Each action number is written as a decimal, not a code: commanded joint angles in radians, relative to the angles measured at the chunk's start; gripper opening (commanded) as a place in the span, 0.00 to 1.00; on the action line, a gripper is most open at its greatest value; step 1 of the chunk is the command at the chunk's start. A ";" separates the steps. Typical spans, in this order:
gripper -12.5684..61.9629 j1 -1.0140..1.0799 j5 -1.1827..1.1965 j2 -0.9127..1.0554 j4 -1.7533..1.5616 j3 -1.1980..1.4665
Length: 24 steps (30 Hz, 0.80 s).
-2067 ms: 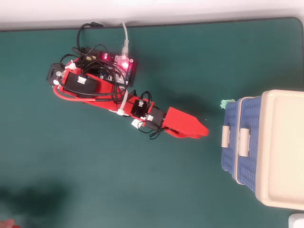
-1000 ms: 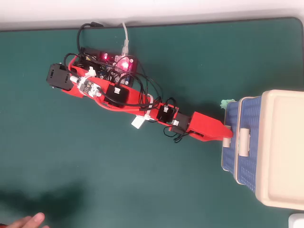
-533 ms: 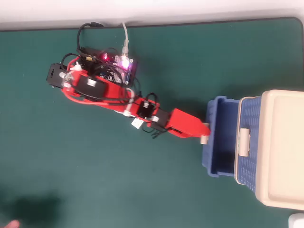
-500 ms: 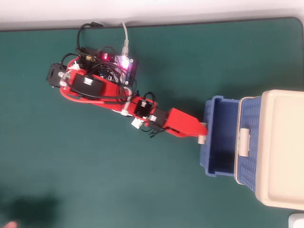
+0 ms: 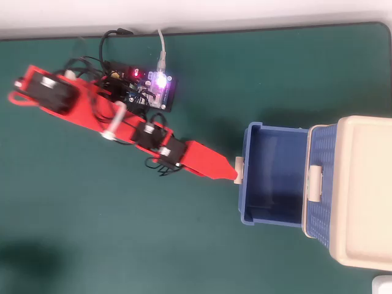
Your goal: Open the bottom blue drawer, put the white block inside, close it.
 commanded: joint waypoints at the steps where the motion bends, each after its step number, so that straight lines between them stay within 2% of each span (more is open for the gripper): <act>1: 0.63 -0.015 0.029 0.219 0.141 -0.031; 4: 0.63 -0.005 0.029 0.422 0.568 -0.126; 6: 0.63 0.009 0.028 0.482 0.857 -0.219; 10: 0.63 0.066 0.015 0.445 1.489 -0.451; 12: 0.63 0.086 0.002 0.368 1.655 -0.508; 15: 0.63 0.098 -0.003 0.264 1.724 -0.525; 24: 0.63 0.094 -0.005 -0.063 1.666 -0.565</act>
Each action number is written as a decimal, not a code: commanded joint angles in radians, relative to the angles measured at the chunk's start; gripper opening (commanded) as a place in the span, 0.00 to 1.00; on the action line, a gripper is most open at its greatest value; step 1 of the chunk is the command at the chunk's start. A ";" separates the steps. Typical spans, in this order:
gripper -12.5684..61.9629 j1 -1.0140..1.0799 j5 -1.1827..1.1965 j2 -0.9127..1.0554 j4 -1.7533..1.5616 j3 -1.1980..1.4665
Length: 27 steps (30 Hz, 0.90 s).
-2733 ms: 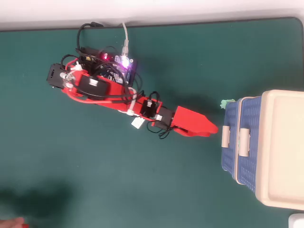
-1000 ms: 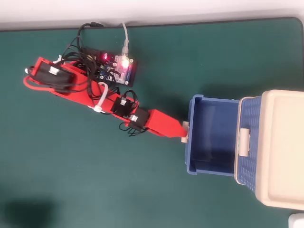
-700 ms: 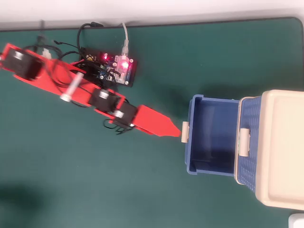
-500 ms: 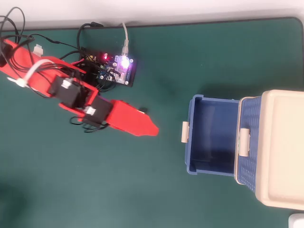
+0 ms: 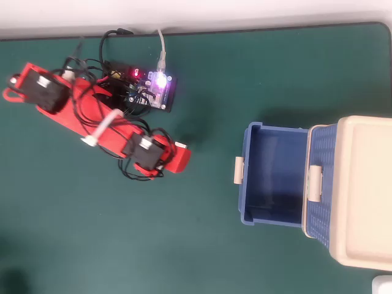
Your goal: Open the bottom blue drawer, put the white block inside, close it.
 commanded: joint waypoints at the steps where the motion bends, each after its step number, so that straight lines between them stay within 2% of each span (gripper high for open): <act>1: 0.63 -0.017 0.000 -0.037 -0.032 -0.044; 8: 0.61 -0.023 0.000 -0.109 -0.037 -0.034; 11: 0.53 -0.023 -0.005 -0.109 -0.037 -0.014; 12: 0.48 -0.025 -0.009 -0.109 -0.037 -0.008; 14: 0.30 -0.025 -0.029 -0.109 -0.021 0.008; 16: 0.06 -0.026 -0.046 -0.109 0.028 0.021; 23: 0.06 -0.025 -0.044 -0.110 0.054 0.023; 27: 0.06 -0.020 -0.063 -0.044 0.130 -0.012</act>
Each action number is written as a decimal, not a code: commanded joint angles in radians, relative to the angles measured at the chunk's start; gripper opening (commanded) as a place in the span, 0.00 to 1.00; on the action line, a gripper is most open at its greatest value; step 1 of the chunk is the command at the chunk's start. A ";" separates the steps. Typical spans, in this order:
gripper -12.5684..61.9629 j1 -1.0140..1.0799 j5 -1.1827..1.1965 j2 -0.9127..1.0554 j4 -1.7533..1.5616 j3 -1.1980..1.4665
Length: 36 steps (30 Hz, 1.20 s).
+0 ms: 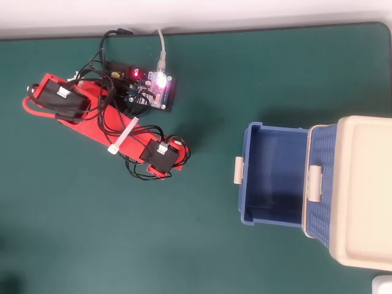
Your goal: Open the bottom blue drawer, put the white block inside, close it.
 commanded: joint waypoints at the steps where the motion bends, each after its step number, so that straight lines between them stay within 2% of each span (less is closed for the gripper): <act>1: 0.06 -0.009 -0.037 0.098 0.107 -0.078; 5: 0.06 -0.006 -0.078 0.173 0.291 -0.282; 10: 0.06 -0.011 -0.089 0.143 0.385 -0.707; 13: 0.06 -0.017 -0.077 0.000 0.377 -0.983; 17: 0.06 -0.092 -0.071 -0.284 0.330 -1.410; 20: 0.06 -0.114 -0.074 -0.443 0.324 -1.611; 25: 0.07 -0.158 -0.069 -0.509 0.298 -1.654; 27: 0.29 -0.170 -0.067 -0.522 0.264 -1.655; 29: 0.56 -0.178 -0.061 -0.529 0.212 -1.658; 30: 0.62 -0.178 -0.057 -0.528 0.193 -1.660; 34: 0.64 -0.175 -0.060 -0.434 0.229 -1.654; 36: 0.63 -0.167 -0.086 -0.347 0.353 -1.647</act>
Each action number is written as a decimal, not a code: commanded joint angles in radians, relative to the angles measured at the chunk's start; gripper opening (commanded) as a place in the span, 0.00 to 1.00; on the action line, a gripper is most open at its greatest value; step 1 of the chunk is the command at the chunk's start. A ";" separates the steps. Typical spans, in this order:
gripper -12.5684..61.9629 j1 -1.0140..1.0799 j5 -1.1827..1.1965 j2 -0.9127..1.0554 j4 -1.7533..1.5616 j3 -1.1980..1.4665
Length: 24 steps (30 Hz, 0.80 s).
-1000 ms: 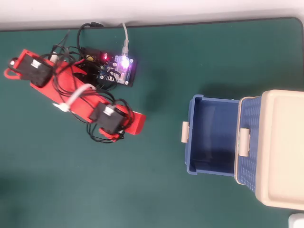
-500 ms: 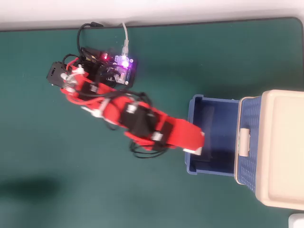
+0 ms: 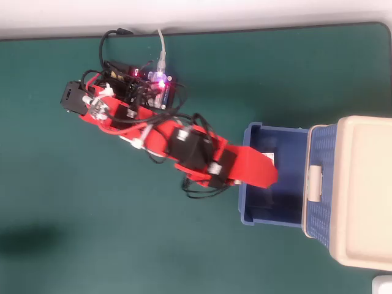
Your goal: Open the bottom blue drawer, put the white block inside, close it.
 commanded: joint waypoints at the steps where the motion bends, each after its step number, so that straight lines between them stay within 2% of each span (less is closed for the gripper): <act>1: 0.63 -0.009 -0.034 0.130 0.141 -0.029; 5: 0.63 0.015 -0.178 0.196 0.249 0.075; 13: 0.62 0.081 -0.245 0.183 0.241 0.324; 24: 0.63 0.071 -0.218 -0.020 0.075 0.328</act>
